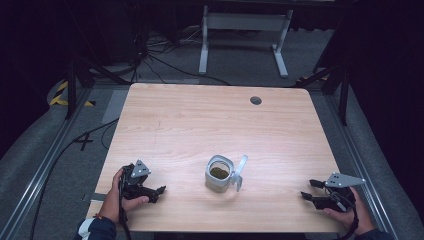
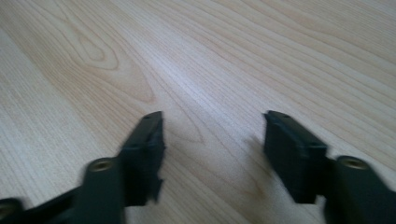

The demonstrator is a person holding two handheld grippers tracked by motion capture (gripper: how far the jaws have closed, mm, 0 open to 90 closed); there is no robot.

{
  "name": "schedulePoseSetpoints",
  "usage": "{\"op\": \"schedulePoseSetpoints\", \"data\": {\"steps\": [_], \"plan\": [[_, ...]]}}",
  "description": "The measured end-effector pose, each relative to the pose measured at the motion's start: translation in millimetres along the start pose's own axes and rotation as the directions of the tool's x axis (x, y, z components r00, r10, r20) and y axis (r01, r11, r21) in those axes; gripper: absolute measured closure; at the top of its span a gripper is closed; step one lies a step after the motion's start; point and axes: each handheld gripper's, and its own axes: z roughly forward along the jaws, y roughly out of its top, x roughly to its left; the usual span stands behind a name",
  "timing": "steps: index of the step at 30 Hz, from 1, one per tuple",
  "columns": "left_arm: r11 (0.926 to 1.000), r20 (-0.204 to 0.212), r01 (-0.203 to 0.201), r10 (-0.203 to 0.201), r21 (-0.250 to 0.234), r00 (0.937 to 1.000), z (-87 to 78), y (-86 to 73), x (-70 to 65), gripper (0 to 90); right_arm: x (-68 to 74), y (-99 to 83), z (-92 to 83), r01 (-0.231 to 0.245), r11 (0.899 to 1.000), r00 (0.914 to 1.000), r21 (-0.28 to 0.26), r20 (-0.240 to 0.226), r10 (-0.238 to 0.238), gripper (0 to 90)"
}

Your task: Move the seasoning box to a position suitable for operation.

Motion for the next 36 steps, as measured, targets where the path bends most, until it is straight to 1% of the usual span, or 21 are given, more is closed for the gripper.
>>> {"op": "schedulePoseSetpoints", "data": {"steps": [1,2,3,6,8,11,13,15,17,20,21,22,23,26,28,31,32,33,34,36], "plan": [[1.0,0.0,0.002,-0.002,0.0,1.0,-0.1,-0.2,0.1,0.5,0.0,1.0,-0.3,-0.005,1.0,0.9999,0.002,0.012,0.004,56.7],[1.0,0.0,0.002,-0.002,0.0,1.0,-0.1,-0.2,0.1,0.5,0.0,1.0,-0.3,-0.005,1.0,0.9999,0.002,0.012,0.004,56.7],[1.0,0.0,0.002,-0.002,0.0,1.0,-0.1,-0.2,0.1,0.5,0.0,2.1,-1.1,-0.009,1.0,0.9999,0.005,0.007,0.009,63.7],[1.0,0.0,0.004,-0.004,0.0,1.0,-0.1,-0.3,-0.1,0.5,1.6,7.3,-3.7,-0.009,1.0,0.9999,-0.014,-0.012,0.009,74.5],[1.0,0.0,0.004,-0.004,0.0,1.0,-0.1,-0.2,-0.1,0.5,4.9,12.0,-5.0,0.018,1.0,0.9997,-0.024,-0.016,-0.018,80.7],[1.0,0.0,0.005,-0.005,-0.001,1.0,0.0,-0.3,-0.1,0.5,8.5,17.7,-7.1,0.03,0.998,0.9992,-0.047,-0.025,-0.031,88.1],[1.0,-0.006,0.0,0.0,0.003,1.0,-0.4,0.0,0.7,0.5,12.0,25.3,-9.8,0.047,0.997,0.9986,-0.067,-0.022,-0.049,89.0],[1.0,-0.006,0.0,0.0,0.003,1.0,-0.4,0.0,0.7,0.5,16.4,34.2,-13.0,0.056,0.994,0.9976,-0.092,-0.035,-0.06,89.3],[1.0,-0.005,-0.001,0.001,0.003,1.0,-0.3,0.0,0.9,0.5,23.5,45.2,-15.0,0.084,0.99,0.9945,-0.115,-0.052,-0.09,89.3],[1.0,-0.004,-0.001,0.001,0.003,1.0,-0.3,0.1,1.0,0.5,36.0,59.9,-16.3,0.147,0.98,0.9857,-0.135,-0.062,-0.157,89.3],[1.0,-0.005,-0.002,0.002,0.002,1.0,-0.2,0.1,1.1,0.5,39.0,63.6,-16.5,0.152,0.979,0.9847,-0.138,-0.064,-0.162,89.3],[1.0,-0.005,-0.003,0.003,-0.001,1.0,0.0,0.1,1.4,0.5,43.3,69.9,-15.9,0.164,0.974,0.9814,-0.154,-0.074,-0.177,89.4],[1.0,-0.005,-0.003,0.003,-0.001,1.0,0.1,0.1,1.5,0.5,47.7,76.8,-15.2,0.178,0.971,0.978,-0.157,-0.081,-0.192,89.4],[1.0,-0.003,0.002,-0.002,0.0,1.0,0.1,0.1,1.2,0.5,57.7,92.0,-12.6,0.2,0.964,0.9725,-0.173,-0.085,-0.217,89.5],[1.0,-0.007,-0.003,0.003,-0.002,1.0,0.3,0.6,1.7,0.5,66.3,105.0,-9.3,0.21,0.96,0.9677,-0.188,-0.101,-0.231,89.5],[1.0,-0.003,0.002,-0.002,0.007,1.0,-0.2,0.8,1.6,0.5,81.4,124.6,-2.3,0.245,0.948,0.9561,-0.201,-0.112,-0.271,89.6],[1.0,-0.003,0.002,-0.002,0.008,1.0,-0.2,0.9,1.6,0.5,85.4,129.5,-0.6,0.247,0.947,0.9541,-0.204,-0.119,-0.275,89.6],[1.0,-0.002,0.002,-0.002,0.009,1.0,-0.3,0.9,1.6,0.5,89.8,134.8,1.5,0.253,0.944,0.9504,-0.213,-0.127,-0.284,89.6],[1.0,-0.002,0.002,-0.002,0.009,1.0,-0.3,0.9,1.6,0.5,89.8,134.8,1.5,0.253,0.944,0.9504,-0.213,-0.127,-0.284,89.6],[0.9999,0.001,0.001,-0.001,0.011,1.0,-0.2,1.1,1.9,0.5,96.1,142.7,6.0,0.26,0.94,0.945,-0.221,-0.142,-0.295,89.6]]}}
